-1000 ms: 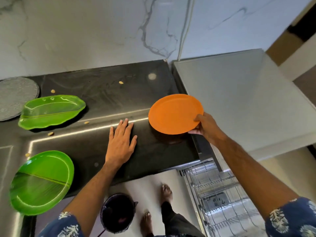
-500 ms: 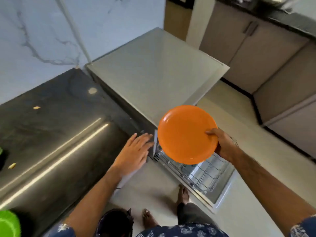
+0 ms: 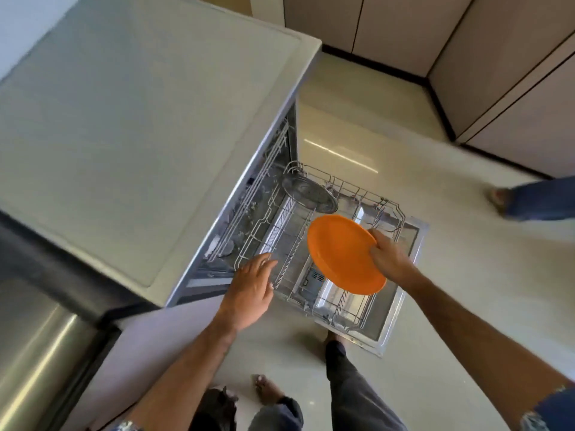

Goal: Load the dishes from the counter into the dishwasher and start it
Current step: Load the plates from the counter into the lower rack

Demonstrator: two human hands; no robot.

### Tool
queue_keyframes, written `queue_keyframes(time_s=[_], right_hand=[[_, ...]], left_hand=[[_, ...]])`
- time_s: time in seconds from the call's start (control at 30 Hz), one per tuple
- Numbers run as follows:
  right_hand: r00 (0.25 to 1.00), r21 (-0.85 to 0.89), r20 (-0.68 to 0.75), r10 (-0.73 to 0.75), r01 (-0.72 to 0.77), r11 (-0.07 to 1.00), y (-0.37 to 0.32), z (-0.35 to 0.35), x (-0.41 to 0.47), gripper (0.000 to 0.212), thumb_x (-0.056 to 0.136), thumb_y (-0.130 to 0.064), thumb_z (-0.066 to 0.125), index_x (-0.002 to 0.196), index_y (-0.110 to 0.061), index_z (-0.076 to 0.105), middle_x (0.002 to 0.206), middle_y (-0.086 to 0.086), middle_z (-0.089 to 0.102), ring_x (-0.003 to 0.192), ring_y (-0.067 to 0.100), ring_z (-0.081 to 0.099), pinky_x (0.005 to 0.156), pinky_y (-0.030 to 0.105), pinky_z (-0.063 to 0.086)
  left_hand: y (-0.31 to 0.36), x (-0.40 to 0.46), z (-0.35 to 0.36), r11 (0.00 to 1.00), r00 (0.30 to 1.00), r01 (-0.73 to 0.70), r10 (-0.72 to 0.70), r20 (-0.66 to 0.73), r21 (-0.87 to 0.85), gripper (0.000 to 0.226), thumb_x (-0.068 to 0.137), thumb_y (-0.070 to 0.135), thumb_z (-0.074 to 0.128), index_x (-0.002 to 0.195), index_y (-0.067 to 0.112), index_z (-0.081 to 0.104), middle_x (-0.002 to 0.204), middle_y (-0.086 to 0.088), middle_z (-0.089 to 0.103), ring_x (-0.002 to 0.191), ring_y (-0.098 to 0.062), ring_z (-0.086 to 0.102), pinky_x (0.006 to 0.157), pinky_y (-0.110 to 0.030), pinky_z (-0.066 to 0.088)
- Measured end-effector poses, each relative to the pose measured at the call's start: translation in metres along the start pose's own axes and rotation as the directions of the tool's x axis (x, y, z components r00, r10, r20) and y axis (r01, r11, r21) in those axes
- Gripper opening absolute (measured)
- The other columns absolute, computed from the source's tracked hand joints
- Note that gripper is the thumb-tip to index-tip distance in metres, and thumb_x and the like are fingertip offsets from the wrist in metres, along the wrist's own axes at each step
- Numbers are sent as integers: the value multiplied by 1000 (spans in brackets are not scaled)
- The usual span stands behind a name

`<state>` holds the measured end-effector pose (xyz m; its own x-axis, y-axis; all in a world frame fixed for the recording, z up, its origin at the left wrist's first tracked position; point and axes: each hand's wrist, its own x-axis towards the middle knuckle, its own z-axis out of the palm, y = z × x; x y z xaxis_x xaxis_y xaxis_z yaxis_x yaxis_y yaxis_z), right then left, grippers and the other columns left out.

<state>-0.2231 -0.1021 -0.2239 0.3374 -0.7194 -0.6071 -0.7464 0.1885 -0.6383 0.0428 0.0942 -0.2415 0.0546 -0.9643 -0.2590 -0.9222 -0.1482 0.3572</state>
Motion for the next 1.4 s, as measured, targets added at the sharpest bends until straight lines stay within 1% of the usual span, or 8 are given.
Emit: queue_keyframes(time_s=[0.07, 0.3, 0.43, 0.7, 0.9, 1.03, 1.17, 1.4], right_hand=[[999, -66, -9, -40, 39, 997, 10, 13, 45, 37, 100, -9, 36, 129, -25, 54, 111, 11, 64, 89, 28, 60, 74, 37, 48], [938, -166, 8, -347, 344, 924, 37, 82, 175, 35, 96, -12, 51, 131, -14, 56, 115, 16, 67, 100, 34, 65, 79, 42, 51], [891, -246, -75, -448, 418, 874, 51, 116, 228, 38, 95, -10, 48, 133, -16, 53, 111, 16, 66, 92, 37, 64, 72, 43, 51], [797, -169, -78, -599, 582, 796, 54, 129, 282, 43, 99, -12, 49, 141, -13, 48, 120, 19, 63, 106, 36, 61, 87, 45, 49], [756, -172, -111, -645, 624, 762, 44, 130, 294, 47, 101, -10, 49, 147, -16, 43, 130, 16, 59, 108, 32, 62, 87, 46, 52], [729, -190, -143, -670, 644, 741, 37, 130, 300, 51, 97, -2, 46, 146, -16, 45, 126, 16, 60, 105, 33, 62, 83, 46, 53], [744, -153, -110, -659, 642, 751, 43, 133, 307, 46, 102, -6, 45, 147, -14, 44, 132, 16, 58, 111, 30, 60, 89, 44, 51], [768, -216, -79, -635, 609, 763, 52, 158, 323, 59, 98, -4, 46, 153, -24, 35, 131, 17, 58, 102, 33, 64, 77, 30, 48]], left_hand=[[-10, 40, 28, 995, 994, 100, -98, 41, -30, 50, 94, 17, 54, 143, 10, 45, 146, -8, 45, 135, -24, 44, 113, -38, 37], [-47, 167, 104, 954, 979, 195, -202, -4, -228, 57, 91, 8, 61, 144, 5, 42, 141, -13, 49, 119, -30, 57, 96, -38, 47], [-69, 236, 132, 908, 969, 189, -235, -82, -374, 61, 93, 0, 58, 151, 7, 37, 147, -17, 47, 131, -29, 49, 108, -38, 41], [-94, 305, 141, 868, 879, 149, -335, -338, -474, 22, 101, 13, 52, 115, 8, 67, 114, -12, 68, 104, -24, 64, 93, -39, 51], [-96, 314, 147, 834, 794, 93, -392, -464, -544, 19, 99, 11, 54, 113, 5, 66, 113, -9, 67, 93, 8, 59, 78, -6, 44], [-103, 316, 149, 832, 771, 12, -361, -525, -554, 22, 97, 12, 55, 117, 6, 63, 117, -11, 64, 107, -21, 64, 92, -29, 53], [-105, 314, 156, 856, 816, 8, -305, -491, -517, 26, 98, 18, 55, 120, 8, 62, 119, -5, 60, 112, -27, 61, 95, -47, 52], [-119, 320, 165, 896, 859, 37, -255, -443, -442, 24, 100, 18, 53, 118, 5, 60, 117, -10, 63, 105, -15, 59, 87, -11, 42]])
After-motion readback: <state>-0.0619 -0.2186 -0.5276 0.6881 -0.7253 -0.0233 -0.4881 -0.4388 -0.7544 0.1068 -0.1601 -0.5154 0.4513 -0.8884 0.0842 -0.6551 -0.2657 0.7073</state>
